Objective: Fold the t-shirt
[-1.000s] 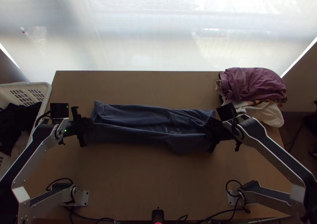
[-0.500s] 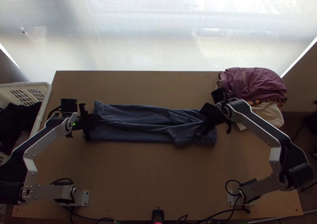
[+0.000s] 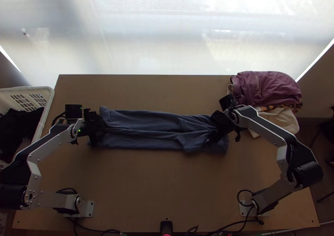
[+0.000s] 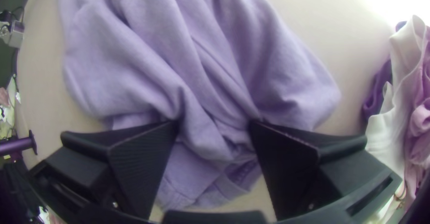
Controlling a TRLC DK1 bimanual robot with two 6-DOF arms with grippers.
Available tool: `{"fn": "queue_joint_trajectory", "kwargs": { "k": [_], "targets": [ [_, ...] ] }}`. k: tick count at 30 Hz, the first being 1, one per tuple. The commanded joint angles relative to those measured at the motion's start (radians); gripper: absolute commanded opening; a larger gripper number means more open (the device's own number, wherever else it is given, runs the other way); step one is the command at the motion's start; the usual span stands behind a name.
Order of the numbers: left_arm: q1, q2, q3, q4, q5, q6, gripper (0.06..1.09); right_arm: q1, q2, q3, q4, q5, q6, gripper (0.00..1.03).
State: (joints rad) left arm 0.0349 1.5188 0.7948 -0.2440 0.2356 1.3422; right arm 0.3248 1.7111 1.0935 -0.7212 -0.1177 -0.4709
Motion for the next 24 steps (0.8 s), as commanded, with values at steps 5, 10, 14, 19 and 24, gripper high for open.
{"fn": "queue_joint_trajectory", "kwargs": {
  "k": [5,10,14,19,24],
  "targets": [
    [0.177,0.003,0.078,0.074,0.005,0.008,1.04,-0.052,-0.084,-0.024,-0.009,0.076,0.008,0.92],
    [0.295,-0.019,0.11,0.064,0.037,0.011,1.04,-0.099,-0.15,-0.055,-0.024,0.081,-0.017,0.92],
    [0.336,-0.109,0.107,0.012,0.07,0.006,1.04,-0.107,-0.225,-0.078,-0.046,0.099,-0.009,0.92],
    [0.3,-0.364,0.066,-0.129,0.156,-0.193,1.04,-0.03,-0.383,-0.127,-0.05,0.179,0.037,0.84],
    [0.148,-0.634,-0.115,-0.153,0.171,-0.368,1.04,0.195,-0.541,-0.205,-0.027,0.303,0.058,0.49]
  ]
}}
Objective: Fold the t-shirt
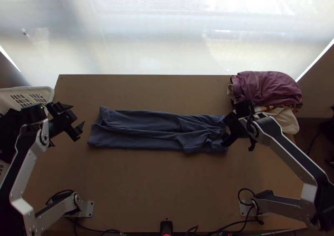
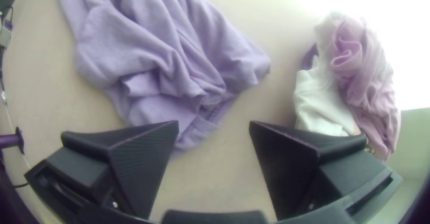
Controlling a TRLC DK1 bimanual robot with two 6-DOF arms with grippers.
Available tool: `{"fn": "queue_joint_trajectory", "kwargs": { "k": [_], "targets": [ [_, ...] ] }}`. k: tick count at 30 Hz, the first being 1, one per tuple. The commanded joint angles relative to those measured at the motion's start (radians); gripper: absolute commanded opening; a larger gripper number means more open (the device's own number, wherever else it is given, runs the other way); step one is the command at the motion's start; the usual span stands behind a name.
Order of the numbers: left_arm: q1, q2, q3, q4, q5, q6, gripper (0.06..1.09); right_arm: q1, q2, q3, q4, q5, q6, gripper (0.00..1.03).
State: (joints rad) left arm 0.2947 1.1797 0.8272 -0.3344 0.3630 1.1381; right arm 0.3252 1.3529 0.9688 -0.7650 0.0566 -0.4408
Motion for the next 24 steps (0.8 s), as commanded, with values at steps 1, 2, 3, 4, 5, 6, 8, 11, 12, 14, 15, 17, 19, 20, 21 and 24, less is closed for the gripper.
{"fn": "queue_joint_trajectory", "kwargs": {
  "k": [1,2,3,4,5,6,8,11,12,14,15,17,19,20,21,24],
  "targets": [
    [-0.149,-0.342,-0.183,-0.063,0.044,-0.199,1.04,0.221,-0.202,-0.094,0.036,0.143,0.028,0.36],
    [-0.18,-0.387,-0.215,-0.06,0.044,-0.21,1.03,0.244,-0.209,-0.099,0.041,0.144,0.028,0.22],
    [-0.218,-0.433,-0.255,-0.051,0.044,-0.21,1.03,0.261,-0.212,-0.102,0.058,0.146,0.027,0.03],
    [-0.253,-0.491,-0.304,-0.023,0.044,-0.199,1.03,0.273,-0.216,-0.111,0.084,0.16,0.027,0.03],
    [-0.289,-0.56,-0.367,0.032,0.047,-0.193,1.03,0.291,-0.216,-0.119,0.096,0.181,0.024,0.03],
    [-0.327,-0.629,-0.431,0.1,0.057,-0.189,1.02,0.31,-0.212,-0.13,0.115,0.203,0.013,0.03],
    [-0.373,-0.721,-0.531,0.201,0.059,-0.143,1.02,0.35,-0.196,-0.153,0.155,0.233,-0.026,0.03],
    [-0.424,-0.726,-0.57,0.193,0.067,-0.126,1.02,0.391,-0.169,-0.188,0.213,0.233,-0.041,0.03],
    [-0.442,-0.723,-0.574,0.172,0.068,-0.1,1.02,0.411,-0.163,-0.205,0.24,0.235,-0.045,0.03],
    [-0.468,-0.701,-0.577,0.138,0.067,-0.055,1.02,0.443,-0.149,-0.228,0.286,0.236,-0.049,0.03],
    [-0.476,-0.69,-0.577,0.129,0.067,-0.038,1.02,0.456,-0.14,-0.236,0.311,0.241,-0.049,0.03],
    [-0.49,-0.655,-0.58,0.094,0.065,0.034,1.02,0.474,-0.117,-0.248,0.362,0.256,-0.049,0.03],
    [-0.488,-0.604,-0.579,0.087,0.054,0.101,1.02,0.482,-0.092,-0.259,0.417,0.281,-0.056,0.03],
    [-0.482,-0.563,-0.573,0.097,0.042,0.134,1.02,0.483,-0.08,-0.263,0.448,0.287,-0.064,0.03],
    [-0.47,-0.506,-0.559,0.1,0.021,0.169,1.02,0.485,-0.066,-0.266,0.472,0.288,-0.068,0.03],
    [-0.394,-0.364,-0.502,0.103,0.021,0.247,1.02,0.489,-0.02,-0.268,0.521,0.293,-0.079,0.03]
  ]
}}
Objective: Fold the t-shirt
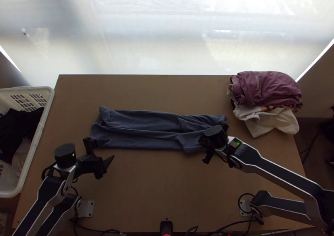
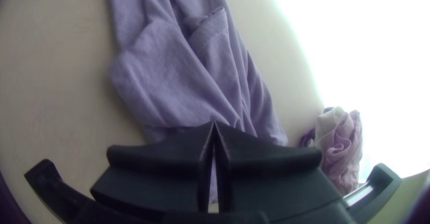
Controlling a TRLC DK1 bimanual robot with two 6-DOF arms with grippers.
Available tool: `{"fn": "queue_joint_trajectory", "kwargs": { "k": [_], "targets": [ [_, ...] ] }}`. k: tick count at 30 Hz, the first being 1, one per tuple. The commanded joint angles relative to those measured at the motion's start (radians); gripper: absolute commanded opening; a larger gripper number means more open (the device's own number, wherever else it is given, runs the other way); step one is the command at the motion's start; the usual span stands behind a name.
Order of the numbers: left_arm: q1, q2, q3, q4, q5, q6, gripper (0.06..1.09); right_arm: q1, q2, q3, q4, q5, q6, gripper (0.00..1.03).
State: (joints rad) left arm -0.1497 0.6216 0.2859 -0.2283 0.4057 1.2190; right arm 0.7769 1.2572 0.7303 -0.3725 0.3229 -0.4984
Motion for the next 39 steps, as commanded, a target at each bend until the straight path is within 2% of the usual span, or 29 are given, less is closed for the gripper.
{"fn": "queue_joint_trajectory", "kwargs": {
  "k": [1,8,12,18,21,27,39],
  "targets": [
    [0.065,0.231,0.045,0.027,-0.022,0.189,1.02,0.039,0.085,-0.029,0.144,0.03,-0.025,0.03],
    [0.122,0.477,0.154,0.081,-0.096,0.261,1.02,0.035,0.136,-0.028,0.224,0.044,-0.048,0.03],
    [0.111,0.501,0.15,0.081,-0.151,0.318,1.02,0.018,0.134,-0.029,0.236,0.047,-0.063,0.03],
    [0.071,0.512,0.119,0.083,-0.212,0.327,1.02,-0.008,0.133,-0.029,0.241,0.048,-0.071,0.03],
    [0.052,0.51,0.091,0.141,-0.232,0.335,1.02,-0.013,0.13,-0.028,0.242,0.048,-0.075,0.03],
    [0.05,0.521,0.062,0.25,-0.254,0.335,1.02,-0.014,0.125,-0.037,0.248,0.05,-0.072,0.03],
    [0.07,0.478,-0.034,0.316,-0.265,0.343,1.02,-0.025,0.246,-0.094,0.405,0.05,-0.063,0.03]
  ]
}}
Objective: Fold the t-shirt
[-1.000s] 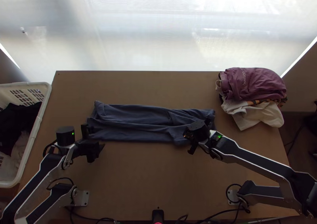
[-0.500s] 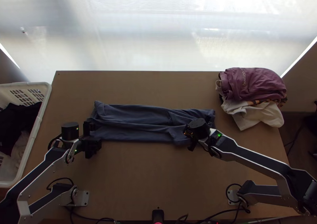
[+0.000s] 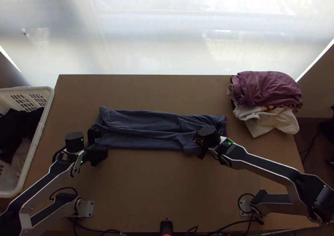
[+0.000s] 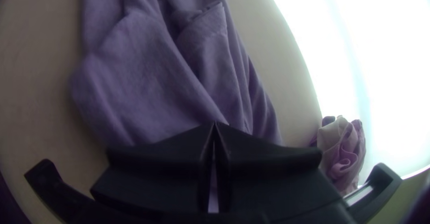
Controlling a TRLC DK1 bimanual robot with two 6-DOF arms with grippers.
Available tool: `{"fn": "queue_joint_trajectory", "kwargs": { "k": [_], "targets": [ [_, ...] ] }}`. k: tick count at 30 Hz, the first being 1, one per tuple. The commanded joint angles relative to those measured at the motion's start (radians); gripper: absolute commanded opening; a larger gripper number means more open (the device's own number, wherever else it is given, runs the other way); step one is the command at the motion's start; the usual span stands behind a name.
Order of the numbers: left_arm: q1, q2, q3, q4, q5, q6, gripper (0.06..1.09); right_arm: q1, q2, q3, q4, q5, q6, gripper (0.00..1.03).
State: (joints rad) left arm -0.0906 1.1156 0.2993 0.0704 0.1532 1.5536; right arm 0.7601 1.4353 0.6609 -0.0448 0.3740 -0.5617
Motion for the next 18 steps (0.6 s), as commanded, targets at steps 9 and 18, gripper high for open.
{"fn": "queue_joint_trajectory", "kwargs": {
  "k": [9,18],
  "targets": [
    [0.035,0.0,-0.072,0.154,-0.004,0.02,0.92,-0.008,0.159,-0.006,0.12,-0.001,0.006,0.03],
    [0.038,-0.05,-0.08,0.143,0.039,-0.006,0.26,-0.002,0.142,-0.009,0.118,-0.001,0.002,0.03]
  ]
}}
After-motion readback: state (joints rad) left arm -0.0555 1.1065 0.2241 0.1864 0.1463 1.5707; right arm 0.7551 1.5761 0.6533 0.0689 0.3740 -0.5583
